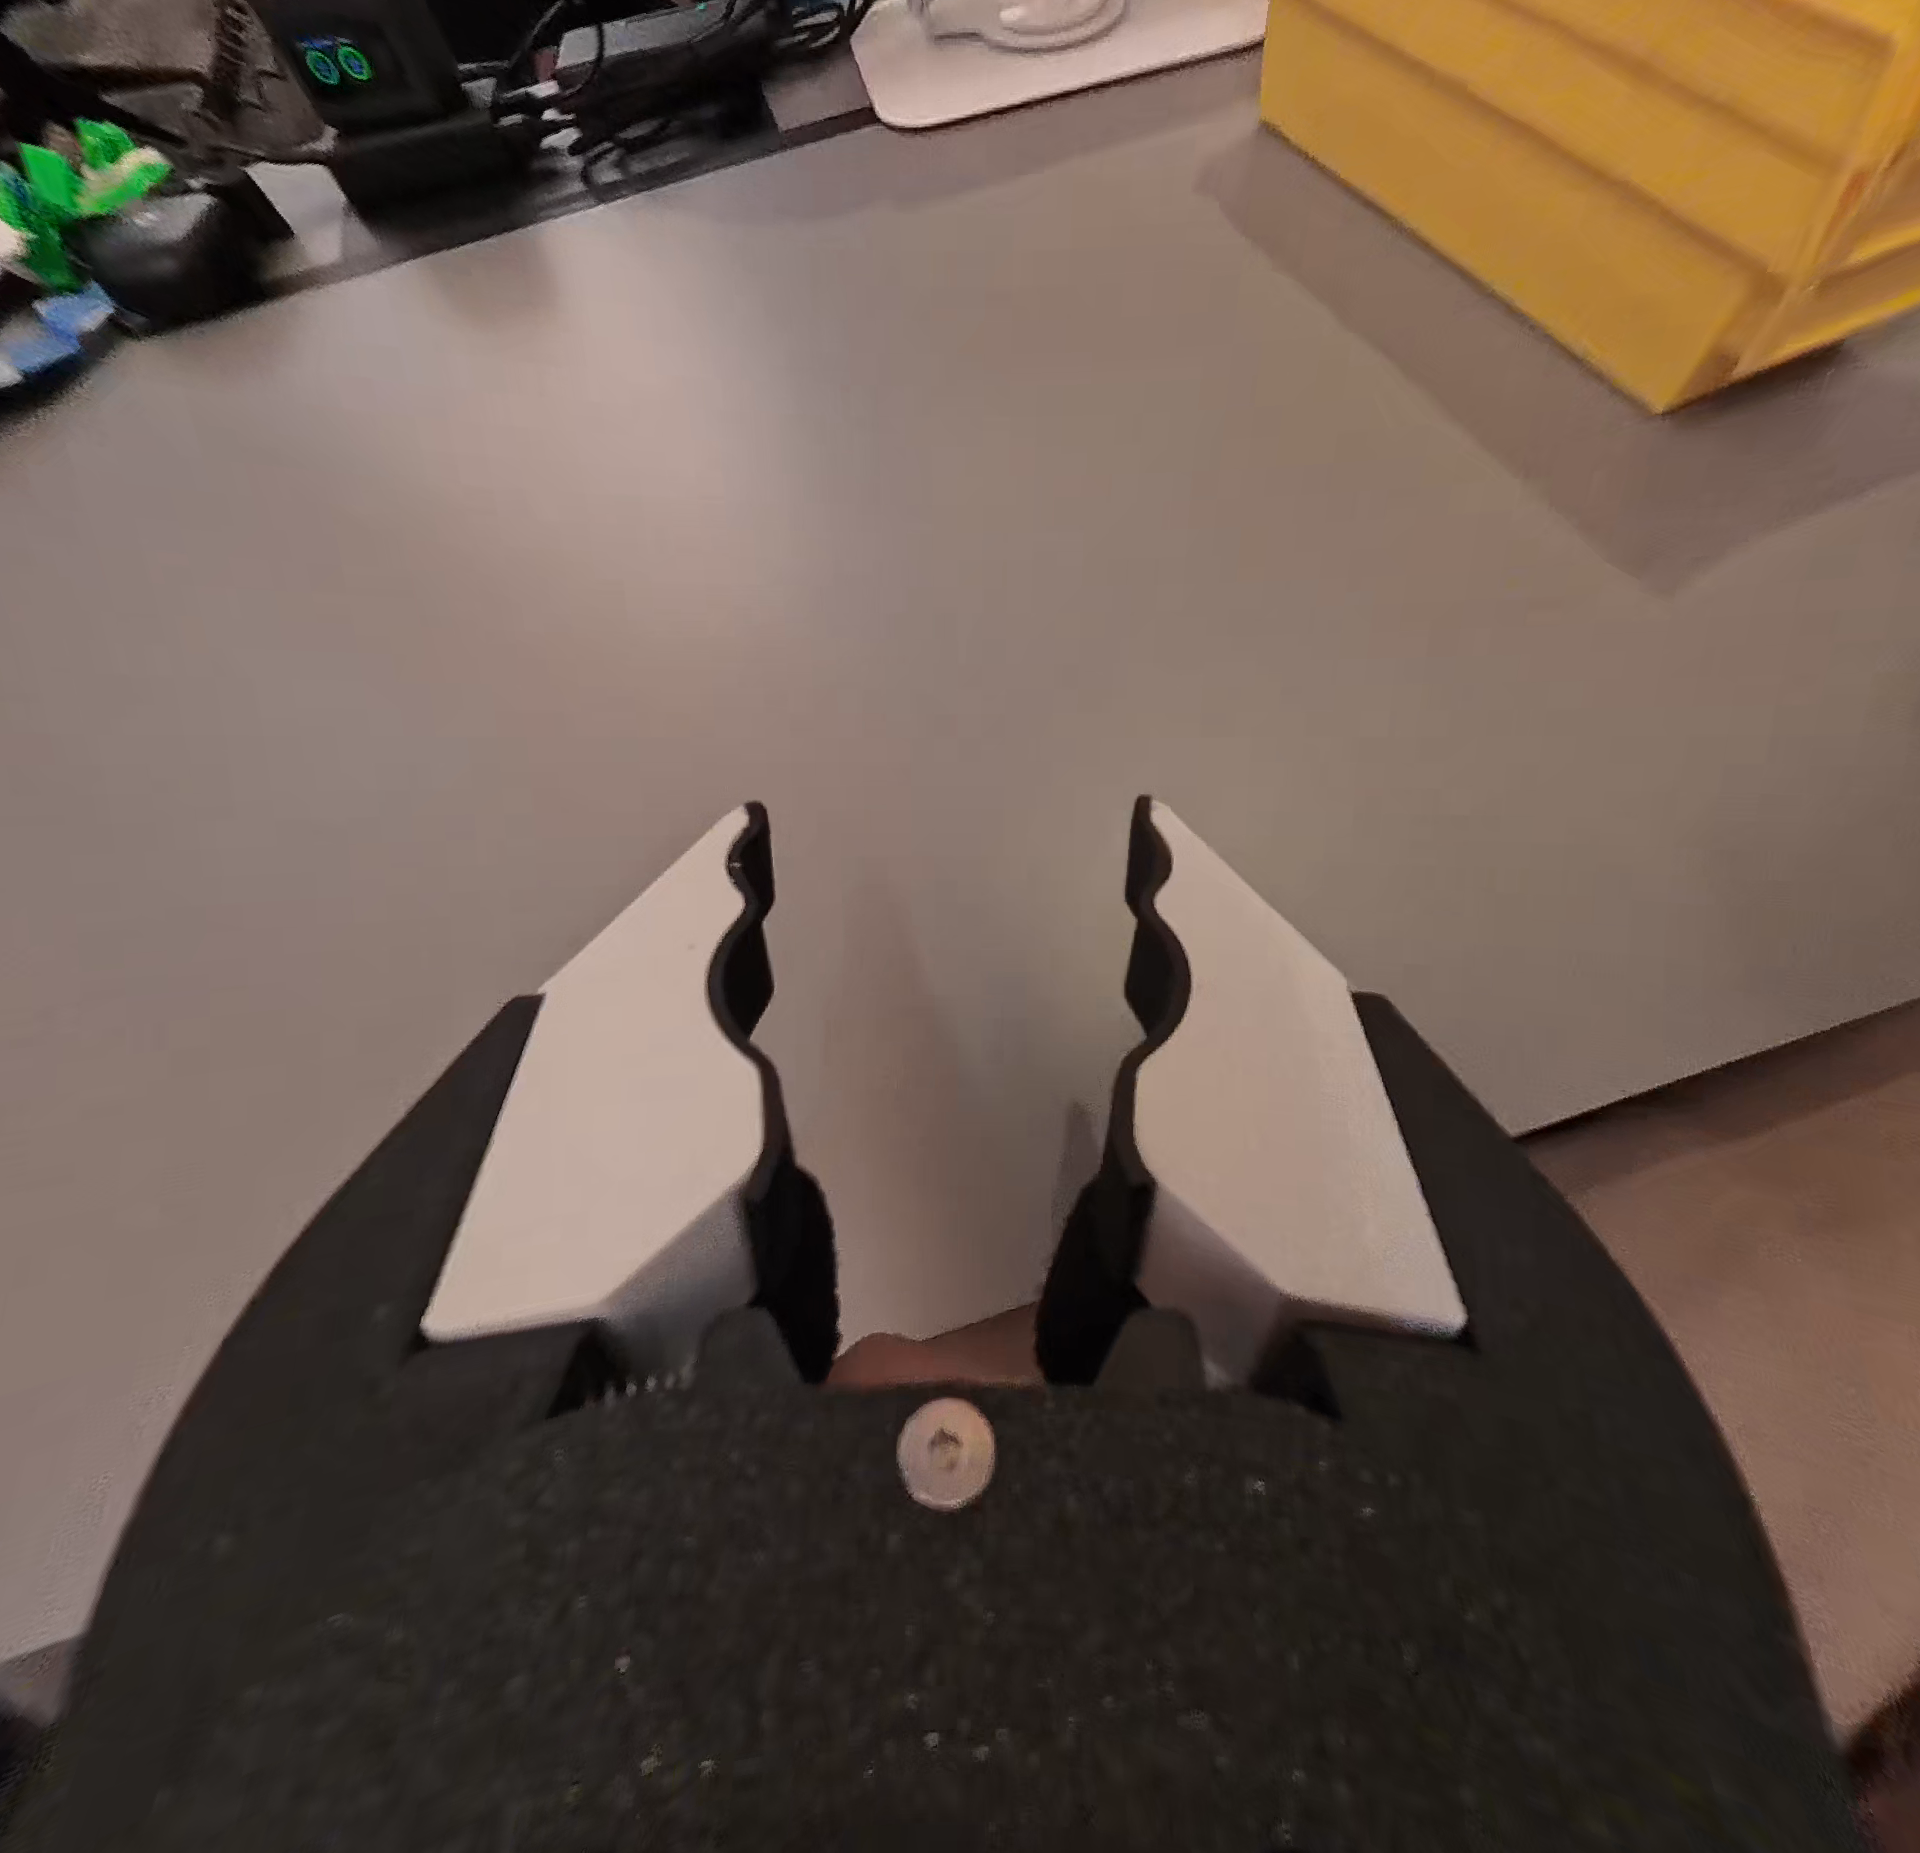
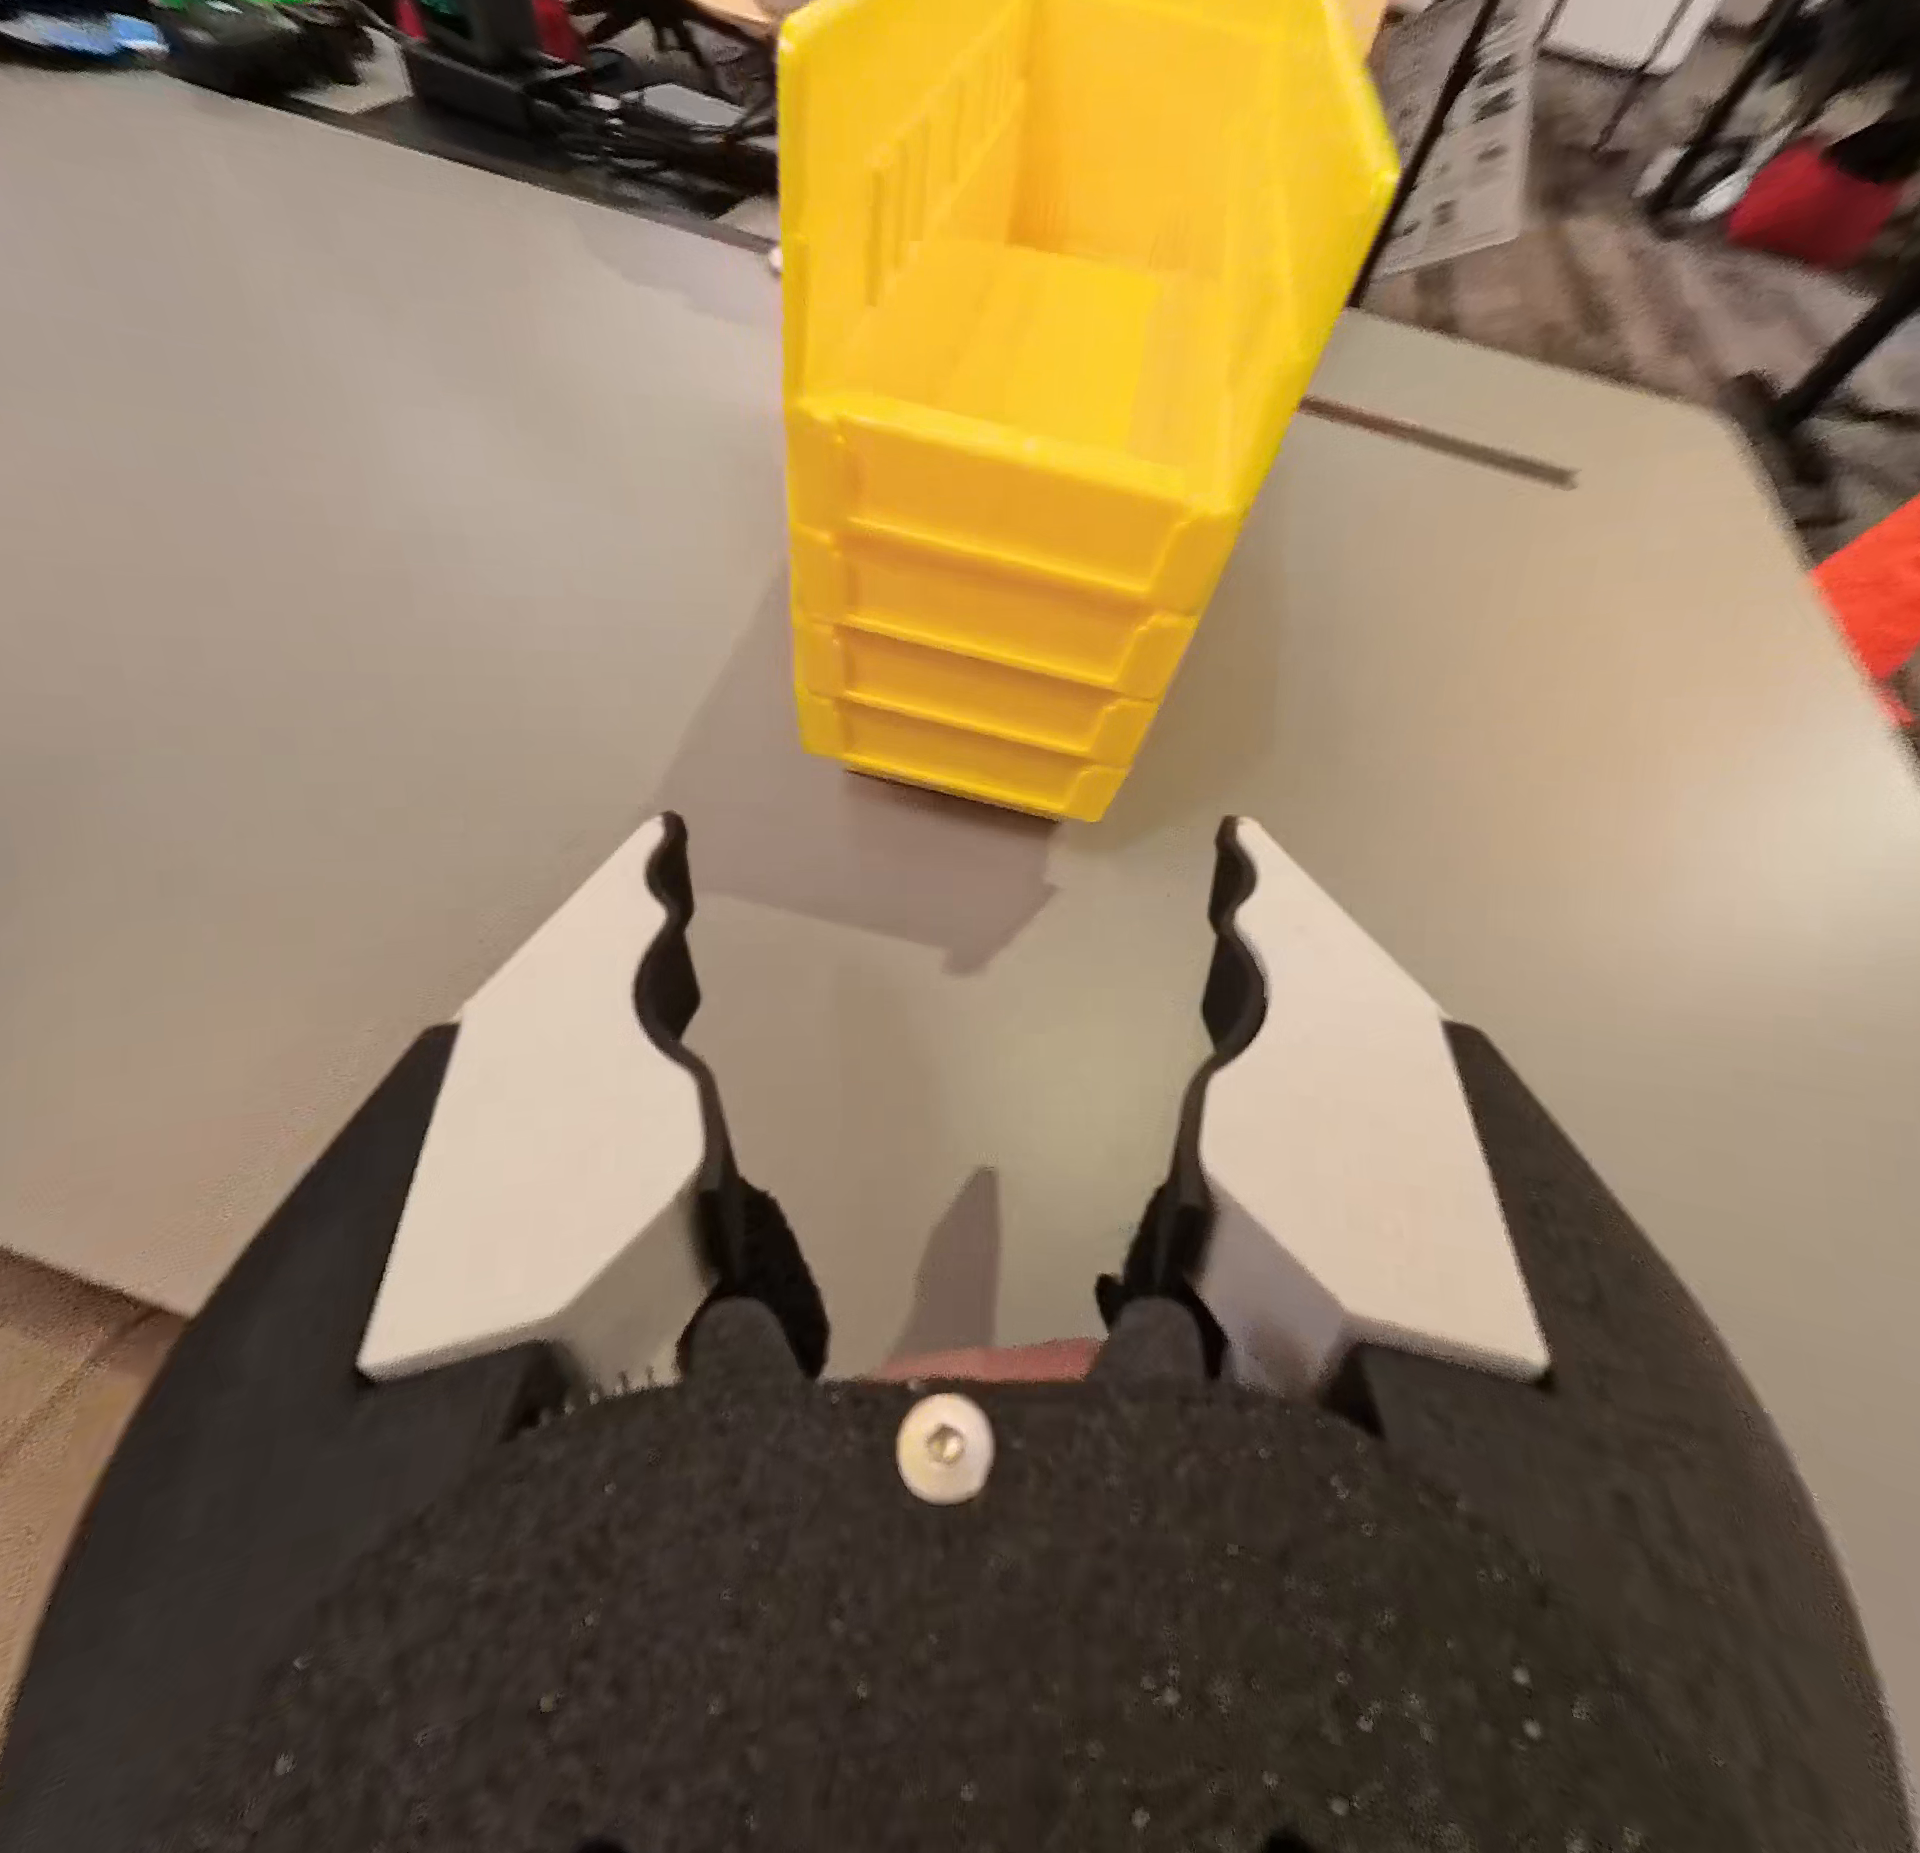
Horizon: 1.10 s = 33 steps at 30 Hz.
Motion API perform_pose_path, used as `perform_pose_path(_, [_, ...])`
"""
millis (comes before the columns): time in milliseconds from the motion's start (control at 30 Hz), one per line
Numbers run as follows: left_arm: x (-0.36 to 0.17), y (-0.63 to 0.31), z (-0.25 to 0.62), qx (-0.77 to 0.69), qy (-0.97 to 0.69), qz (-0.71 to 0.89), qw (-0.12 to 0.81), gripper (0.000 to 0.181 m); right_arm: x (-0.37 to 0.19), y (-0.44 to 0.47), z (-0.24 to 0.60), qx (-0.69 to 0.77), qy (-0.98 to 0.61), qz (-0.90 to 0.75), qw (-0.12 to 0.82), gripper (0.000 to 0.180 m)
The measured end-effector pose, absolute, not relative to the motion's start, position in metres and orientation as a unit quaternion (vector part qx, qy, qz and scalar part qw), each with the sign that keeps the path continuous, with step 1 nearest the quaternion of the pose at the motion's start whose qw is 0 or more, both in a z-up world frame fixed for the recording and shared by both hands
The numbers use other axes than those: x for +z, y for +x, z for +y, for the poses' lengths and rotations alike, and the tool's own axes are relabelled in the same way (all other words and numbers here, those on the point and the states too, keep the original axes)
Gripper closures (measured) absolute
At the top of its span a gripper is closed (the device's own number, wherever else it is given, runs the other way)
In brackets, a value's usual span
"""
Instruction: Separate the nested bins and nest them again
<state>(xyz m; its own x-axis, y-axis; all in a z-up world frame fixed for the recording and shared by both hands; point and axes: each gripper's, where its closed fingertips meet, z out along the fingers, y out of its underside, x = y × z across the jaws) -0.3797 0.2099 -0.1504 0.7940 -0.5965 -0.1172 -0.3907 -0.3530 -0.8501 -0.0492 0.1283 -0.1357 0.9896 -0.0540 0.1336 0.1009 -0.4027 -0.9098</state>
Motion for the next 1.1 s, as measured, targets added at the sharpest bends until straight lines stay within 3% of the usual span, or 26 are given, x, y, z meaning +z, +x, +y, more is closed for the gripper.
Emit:
perform_pose_path(133, [-0.152, -0.369, 0.207, -0.177, -0.829, 0.282, 0.449, 0.118, -0.142, -0.039, 0.117, -0.127, -0.834, -0.006, 0.537, 0.095])
perform_pose_path(367, [-0.155, -0.351, 0.207, -0.171, -0.825, 0.312, 0.438, 0.12, -0.149, -0.061, 0.105, -0.048, -0.844, -0.012, 0.534, 0.099])
perform_pose_path(1100, [-0.169, -0.321, 0.191, -0.192, -0.829, 0.348, 0.393, 0.126, -0.166, -0.063, 0.079, -0.043, -0.877, -0.005, 0.478, 0.103])
